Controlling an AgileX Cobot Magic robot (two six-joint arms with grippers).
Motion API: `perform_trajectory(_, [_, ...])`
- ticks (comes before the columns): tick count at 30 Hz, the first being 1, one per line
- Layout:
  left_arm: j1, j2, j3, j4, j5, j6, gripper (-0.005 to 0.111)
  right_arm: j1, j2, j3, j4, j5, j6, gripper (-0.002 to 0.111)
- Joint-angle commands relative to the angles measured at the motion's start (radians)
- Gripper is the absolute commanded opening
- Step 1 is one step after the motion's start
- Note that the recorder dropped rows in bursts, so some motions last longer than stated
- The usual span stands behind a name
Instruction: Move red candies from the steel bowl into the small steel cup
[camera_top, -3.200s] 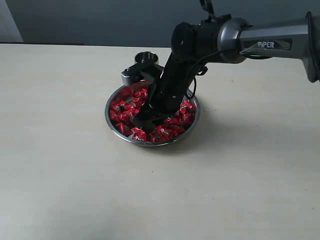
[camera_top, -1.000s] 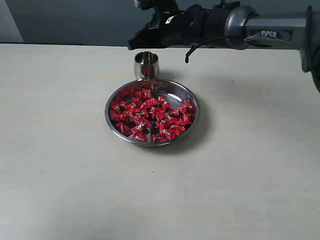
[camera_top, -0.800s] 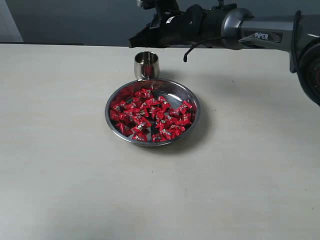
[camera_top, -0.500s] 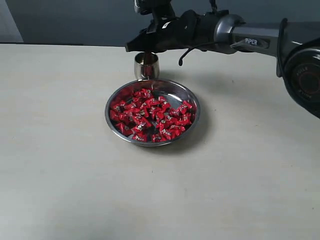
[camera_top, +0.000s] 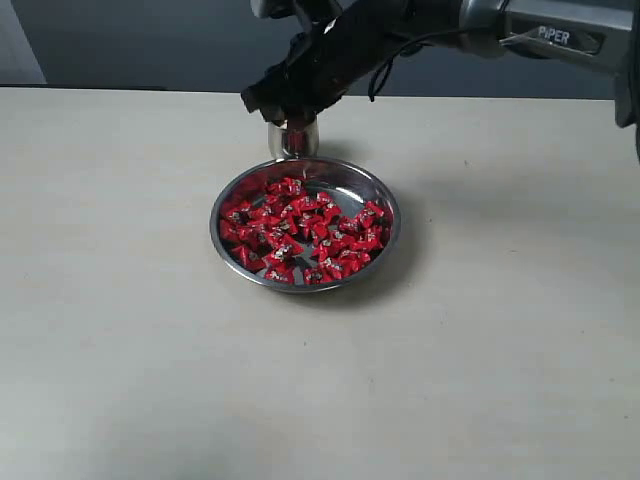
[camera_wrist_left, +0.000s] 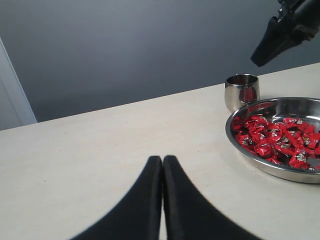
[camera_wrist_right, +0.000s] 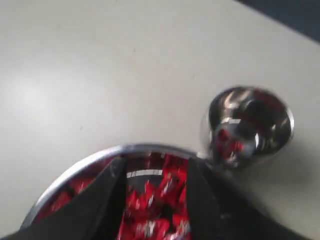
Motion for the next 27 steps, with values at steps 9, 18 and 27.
perform_trajectory(9, [0.001, -0.005, 0.005, 0.000, -0.005, -0.002, 0.002, -0.005, 0.061, -0.003, -0.184, 0.478, -0.001, 0.039])
perform_trajectory(18, [0.001, -0.005, 0.005, 0.000, -0.005, -0.002, 0.002, -0.005, 0.108, -0.003, -0.322, 0.451, 0.051, 0.039])
perform_trajectory(27, [0.001, -0.005, 0.005, 0.000, -0.005, -0.002, 0.002, -0.005, 0.142, -0.003, -0.321, 0.388, 0.060, 0.039])
